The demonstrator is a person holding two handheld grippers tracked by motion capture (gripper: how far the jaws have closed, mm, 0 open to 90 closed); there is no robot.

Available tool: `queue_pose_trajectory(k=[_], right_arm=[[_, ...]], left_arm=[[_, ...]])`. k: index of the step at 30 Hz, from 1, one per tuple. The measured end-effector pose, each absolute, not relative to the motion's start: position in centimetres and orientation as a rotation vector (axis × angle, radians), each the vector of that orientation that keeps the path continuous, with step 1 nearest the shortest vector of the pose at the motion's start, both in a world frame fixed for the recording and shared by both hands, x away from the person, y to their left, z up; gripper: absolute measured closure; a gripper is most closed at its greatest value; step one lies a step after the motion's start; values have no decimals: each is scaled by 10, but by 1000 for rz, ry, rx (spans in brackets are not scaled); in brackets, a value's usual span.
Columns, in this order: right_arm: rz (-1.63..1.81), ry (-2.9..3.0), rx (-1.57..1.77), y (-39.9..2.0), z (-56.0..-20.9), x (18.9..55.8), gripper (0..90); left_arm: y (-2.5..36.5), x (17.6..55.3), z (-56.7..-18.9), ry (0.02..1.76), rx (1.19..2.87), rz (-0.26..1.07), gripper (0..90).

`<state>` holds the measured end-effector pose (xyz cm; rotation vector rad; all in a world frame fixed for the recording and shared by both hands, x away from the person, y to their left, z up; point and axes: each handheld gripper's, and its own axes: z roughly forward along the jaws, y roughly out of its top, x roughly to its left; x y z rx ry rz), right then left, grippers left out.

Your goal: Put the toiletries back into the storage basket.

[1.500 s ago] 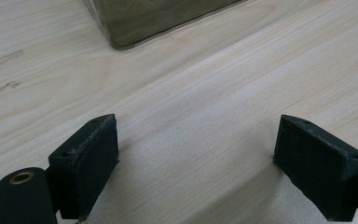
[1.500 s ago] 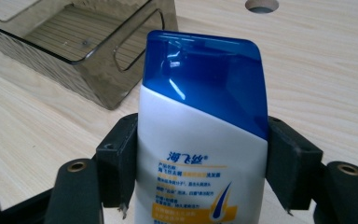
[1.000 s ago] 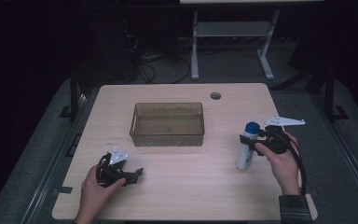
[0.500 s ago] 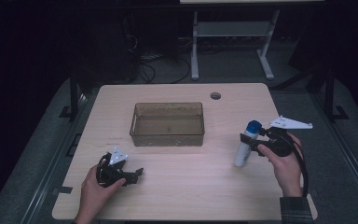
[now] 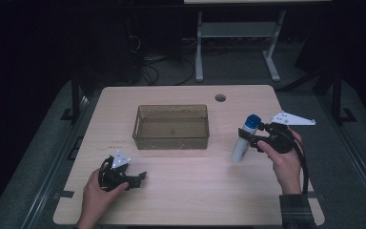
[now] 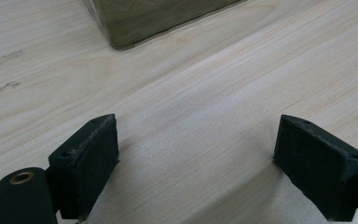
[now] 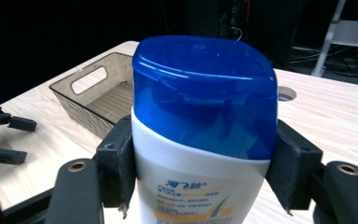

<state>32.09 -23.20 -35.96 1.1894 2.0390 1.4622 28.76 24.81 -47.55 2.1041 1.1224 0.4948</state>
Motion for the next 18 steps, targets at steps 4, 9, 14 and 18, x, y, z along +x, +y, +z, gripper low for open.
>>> queue_pose_trajectory(k=[4, 9, 14, 18], right_arm=[[1471, 2051, 1172, -224, -357, 327, 343], [1487, 2045, 1155, -218, -350, 332, 343], [1494, 2043, 1132, -210, -341, 338, 343], [1500, 2039, 1113, -203, -334, 345, 343]], left_arm=[[248, 288, -476, 1122, 2103, 496, 125], [248, 288, -476, 1122, 2104, 496, 125], [248, 288, -475, 1123, 2107, 495, 125], [248, 288, -475, 1123, 2106, 494, 125]])
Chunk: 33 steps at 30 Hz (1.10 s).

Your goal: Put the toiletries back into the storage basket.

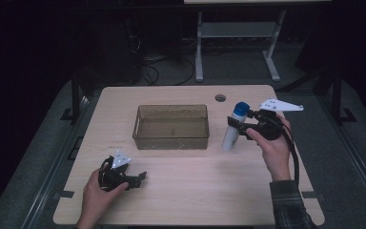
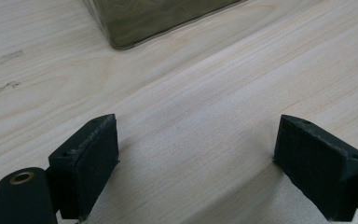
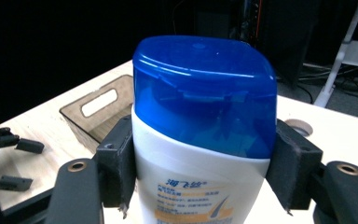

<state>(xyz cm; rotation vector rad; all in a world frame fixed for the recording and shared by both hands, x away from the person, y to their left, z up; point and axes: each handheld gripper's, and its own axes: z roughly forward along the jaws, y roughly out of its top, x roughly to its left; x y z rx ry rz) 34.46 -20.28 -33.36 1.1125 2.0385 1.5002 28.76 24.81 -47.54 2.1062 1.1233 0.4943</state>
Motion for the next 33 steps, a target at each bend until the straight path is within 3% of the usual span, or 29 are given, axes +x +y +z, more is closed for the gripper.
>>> queue_pose_trajectory(k=[33], right_arm=[[1557, 2077, 989, -134, -318, 393, 342]], left_arm=[[248, 288, -476, 1119, 2104, 493, 125]])
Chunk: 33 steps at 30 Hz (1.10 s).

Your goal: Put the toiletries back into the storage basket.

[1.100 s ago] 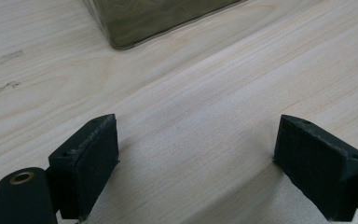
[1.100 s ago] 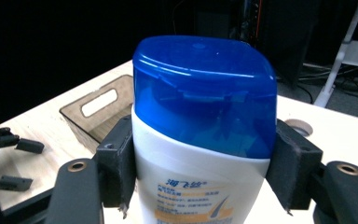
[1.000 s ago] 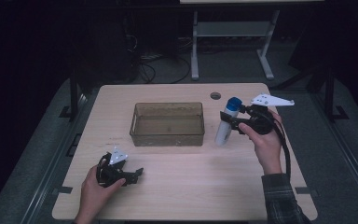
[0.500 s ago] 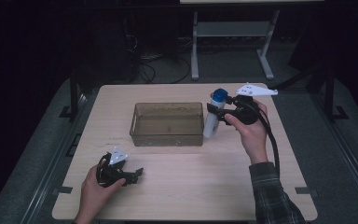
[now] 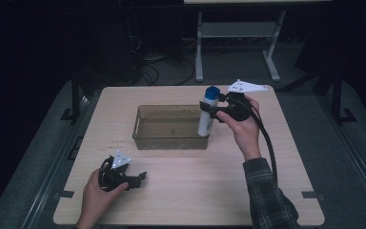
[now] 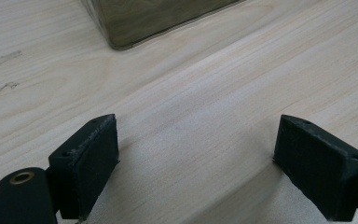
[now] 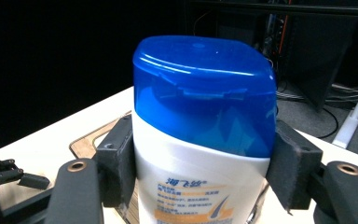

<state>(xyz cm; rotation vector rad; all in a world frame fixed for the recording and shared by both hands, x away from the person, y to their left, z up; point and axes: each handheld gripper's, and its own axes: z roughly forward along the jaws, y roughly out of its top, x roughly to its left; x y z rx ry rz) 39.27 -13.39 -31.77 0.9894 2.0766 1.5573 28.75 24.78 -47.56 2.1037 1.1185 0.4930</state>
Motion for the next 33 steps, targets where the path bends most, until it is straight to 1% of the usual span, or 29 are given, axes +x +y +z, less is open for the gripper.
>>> queue_pose_trajectory(k=[11, 33], right_arm=[[1521, 2102, 987, -119, -329, 404, 342], [1434, 2179, 980, -112, -355, 411, 340]], left_arm=[[248, 288, -476, 1115, 2107, 494, 125], [248, 288, -475, 1108, 2115, 494, 125]])
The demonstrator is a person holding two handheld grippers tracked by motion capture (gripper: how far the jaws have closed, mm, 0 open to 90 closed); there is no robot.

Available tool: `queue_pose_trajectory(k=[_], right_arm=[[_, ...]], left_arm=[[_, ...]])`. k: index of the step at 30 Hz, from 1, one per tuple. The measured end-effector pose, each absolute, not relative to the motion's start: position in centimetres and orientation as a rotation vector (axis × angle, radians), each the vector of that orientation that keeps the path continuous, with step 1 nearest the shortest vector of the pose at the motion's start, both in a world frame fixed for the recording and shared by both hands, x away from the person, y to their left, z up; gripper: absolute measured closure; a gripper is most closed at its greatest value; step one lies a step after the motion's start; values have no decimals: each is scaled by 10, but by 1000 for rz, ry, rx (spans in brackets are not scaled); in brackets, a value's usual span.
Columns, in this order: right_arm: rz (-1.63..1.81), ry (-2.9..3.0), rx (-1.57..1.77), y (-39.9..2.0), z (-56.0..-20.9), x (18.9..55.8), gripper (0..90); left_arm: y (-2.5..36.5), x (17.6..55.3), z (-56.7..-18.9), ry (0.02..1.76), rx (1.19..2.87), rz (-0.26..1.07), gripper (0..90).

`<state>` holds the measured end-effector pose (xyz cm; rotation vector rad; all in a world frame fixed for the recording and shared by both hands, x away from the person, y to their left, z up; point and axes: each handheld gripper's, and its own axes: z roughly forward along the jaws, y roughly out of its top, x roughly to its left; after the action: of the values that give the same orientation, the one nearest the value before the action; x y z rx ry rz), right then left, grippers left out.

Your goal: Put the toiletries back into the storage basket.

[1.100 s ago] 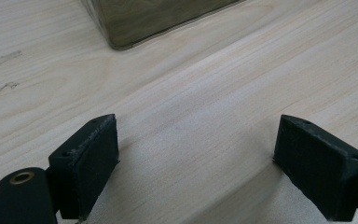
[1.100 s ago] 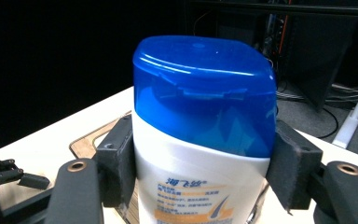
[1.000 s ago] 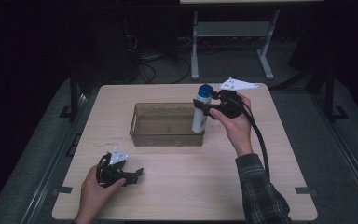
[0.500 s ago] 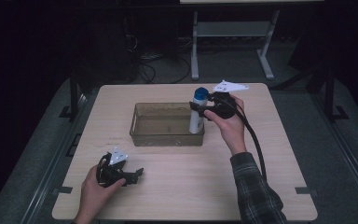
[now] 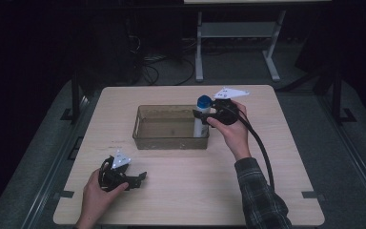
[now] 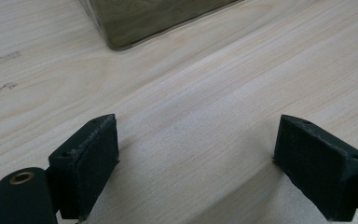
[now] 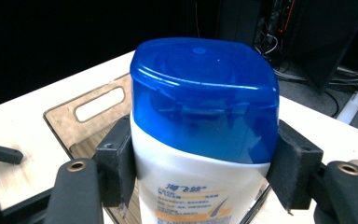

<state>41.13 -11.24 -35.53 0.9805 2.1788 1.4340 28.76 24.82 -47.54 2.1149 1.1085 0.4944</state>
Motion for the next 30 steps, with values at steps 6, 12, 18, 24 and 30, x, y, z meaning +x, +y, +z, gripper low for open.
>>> queue_pose_trajectory(k=[6, 12, 18, 24, 30], right_arm=[[1420, 2199, 998, -112, -365, 411, 340], [1358, 2245, 994, -108, -373, 411, 339], [1321, 2268, 987, -105, -377, 411, 339], [1292, 2293, 979, -102, -380, 412, 338], [1285, 2308, 976, -101, -383, 412, 337]], left_arm=[[248, 287, -475, 1110, 2114, 493, 125], [248, 287, -475, 1113, 2111, 492, 125], [248, 287, -475, 1113, 2110, 491, 125], [248, 287, -475, 1112, 2110, 491, 125], [248, 287, -476, 1112, 2109, 490, 125]])
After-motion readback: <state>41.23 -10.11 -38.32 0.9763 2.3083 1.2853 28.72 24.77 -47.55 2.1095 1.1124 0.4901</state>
